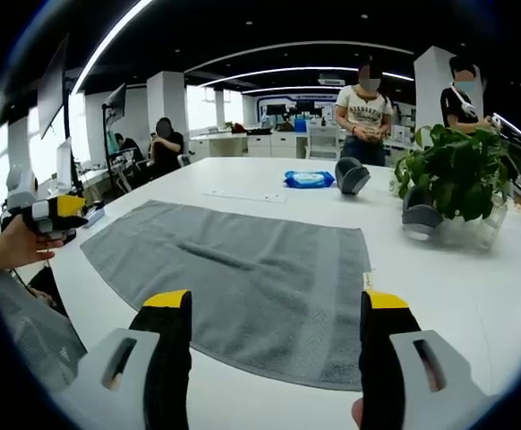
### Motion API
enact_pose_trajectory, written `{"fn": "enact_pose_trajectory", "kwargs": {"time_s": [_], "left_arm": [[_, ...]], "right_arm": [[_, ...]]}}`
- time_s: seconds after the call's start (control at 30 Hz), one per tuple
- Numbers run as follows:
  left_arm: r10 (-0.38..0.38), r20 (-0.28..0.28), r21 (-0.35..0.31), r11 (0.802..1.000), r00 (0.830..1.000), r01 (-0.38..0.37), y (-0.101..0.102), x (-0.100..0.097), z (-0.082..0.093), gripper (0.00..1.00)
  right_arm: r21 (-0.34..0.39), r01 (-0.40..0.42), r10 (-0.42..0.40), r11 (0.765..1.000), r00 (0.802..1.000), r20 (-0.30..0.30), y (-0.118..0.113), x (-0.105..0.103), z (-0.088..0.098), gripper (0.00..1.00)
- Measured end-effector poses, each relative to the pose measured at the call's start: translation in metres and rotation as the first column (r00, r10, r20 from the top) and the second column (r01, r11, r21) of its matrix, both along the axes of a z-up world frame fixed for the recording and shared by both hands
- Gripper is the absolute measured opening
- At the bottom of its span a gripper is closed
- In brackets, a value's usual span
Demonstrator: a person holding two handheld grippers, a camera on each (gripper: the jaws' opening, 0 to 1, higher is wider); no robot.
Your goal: Fold the towel on the table until its edges align and the towel forms a compact rectangular stack.
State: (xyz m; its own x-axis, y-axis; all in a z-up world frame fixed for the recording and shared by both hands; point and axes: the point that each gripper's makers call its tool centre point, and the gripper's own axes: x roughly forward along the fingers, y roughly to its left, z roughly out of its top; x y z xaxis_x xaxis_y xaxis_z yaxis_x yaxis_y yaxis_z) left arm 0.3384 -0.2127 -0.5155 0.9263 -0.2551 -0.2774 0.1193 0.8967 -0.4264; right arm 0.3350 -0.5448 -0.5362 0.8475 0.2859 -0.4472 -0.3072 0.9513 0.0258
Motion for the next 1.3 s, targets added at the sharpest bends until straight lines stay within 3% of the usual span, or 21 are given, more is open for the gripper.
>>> {"fn": "enact_pose_trajectory", "kwargs": {"time_s": [0.63, 0.7, 0.9, 1.13, 1.3], "left_arm": [[-0.009, 0.014, -0.029, 1.0, 1.0, 0.01, -0.002, 0.0, 0.005, 0.83], [-0.011, 0.018, -0.03, 0.999, 1.0, 0.012, -0.002, 0.0, 0.006, 0.83], [-0.033, 0.024, -0.035, 0.999, 0.999, 0.034, -0.008, -0.001, 0.008, 0.82], [-0.061, 0.036, -0.033, 0.998, 0.998, 0.062, -0.014, -0.002, 0.011, 0.78], [-0.063, 0.039, -0.049, 0.997, 0.997, 0.065, -0.014, -0.002, 0.013, 0.76]], "right_arm": [[0.029, 0.019, -0.019, 0.999, 1.0, 0.0, -0.005, 0.001, 0.002, 0.69], [0.082, 0.02, -0.02, 0.996, 1.0, -0.008, -0.003, 0.001, 0.003, 0.68], [0.113, 0.047, -0.047, 0.993, 0.999, 0.001, -0.01, 0.005, 0.011, 0.65], [0.142, 0.09, -0.094, 0.986, 0.995, 0.022, -0.023, 0.028, 0.023, 0.57], [0.143, 0.162, -0.165, 0.976, 0.986, 0.013, -0.045, 0.043, 0.02, 0.5]]}}
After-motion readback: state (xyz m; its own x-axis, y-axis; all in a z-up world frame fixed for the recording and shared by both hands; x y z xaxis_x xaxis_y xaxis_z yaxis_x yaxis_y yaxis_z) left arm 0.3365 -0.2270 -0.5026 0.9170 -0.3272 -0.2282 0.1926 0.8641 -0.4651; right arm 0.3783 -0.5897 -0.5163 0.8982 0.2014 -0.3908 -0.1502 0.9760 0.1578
